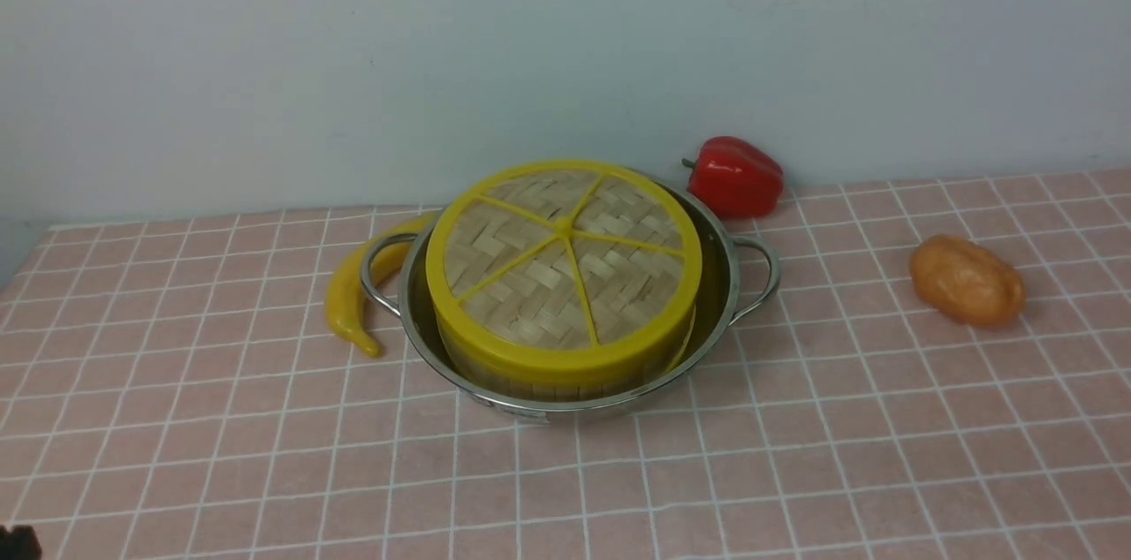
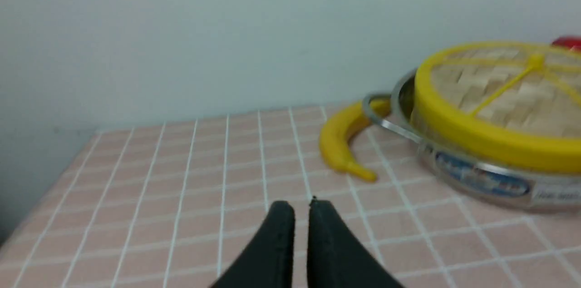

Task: Place the steamer in the pot on the pink tablecloth, and put the lid on the steamer.

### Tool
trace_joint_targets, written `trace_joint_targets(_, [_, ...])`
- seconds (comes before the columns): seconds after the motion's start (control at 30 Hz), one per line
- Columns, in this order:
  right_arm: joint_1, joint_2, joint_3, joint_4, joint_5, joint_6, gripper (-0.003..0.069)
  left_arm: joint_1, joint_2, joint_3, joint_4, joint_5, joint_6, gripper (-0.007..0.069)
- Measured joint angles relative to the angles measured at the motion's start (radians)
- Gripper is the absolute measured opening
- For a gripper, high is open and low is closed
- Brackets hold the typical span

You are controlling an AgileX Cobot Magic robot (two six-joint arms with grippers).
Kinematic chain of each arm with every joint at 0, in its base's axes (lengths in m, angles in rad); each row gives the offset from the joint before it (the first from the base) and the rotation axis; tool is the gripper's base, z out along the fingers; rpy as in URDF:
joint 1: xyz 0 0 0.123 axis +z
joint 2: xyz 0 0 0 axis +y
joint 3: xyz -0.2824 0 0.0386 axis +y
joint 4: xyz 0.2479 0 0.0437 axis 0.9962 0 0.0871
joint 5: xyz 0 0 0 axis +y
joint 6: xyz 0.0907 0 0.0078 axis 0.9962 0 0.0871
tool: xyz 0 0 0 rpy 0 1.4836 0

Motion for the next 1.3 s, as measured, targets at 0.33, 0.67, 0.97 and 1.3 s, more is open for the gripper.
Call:
trace_joint_targets(0.33, [0.000, 0.000, 0.000, 0.000, 0.000, 0.000, 0.0092, 0.042, -0.002, 0.107, -0.051, -0.032, -0.082, 0.0071])
trace_joint_targets(0.67, [0.000, 0.000, 0.002, 0.000, 0.000, 0.000, 0.0121, 0.042, -0.002, 0.107, -0.051, -0.038, -0.087, 0.0085])
trace_joint_targets(0.97, [-0.109, -0.117, 0.035, -0.135, -0.123, -0.086, 0.0143, 0.042, -0.002, 0.107, -0.051, -0.046, -0.087, 0.0106])
trace_joint_targets(1.3, [-0.253, -0.354, 0.289, -0.271, -0.380, -0.104, 0.0168, 0.042, -0.004, 0.107, -0.051, -0.047, -0.087, 0.0122])
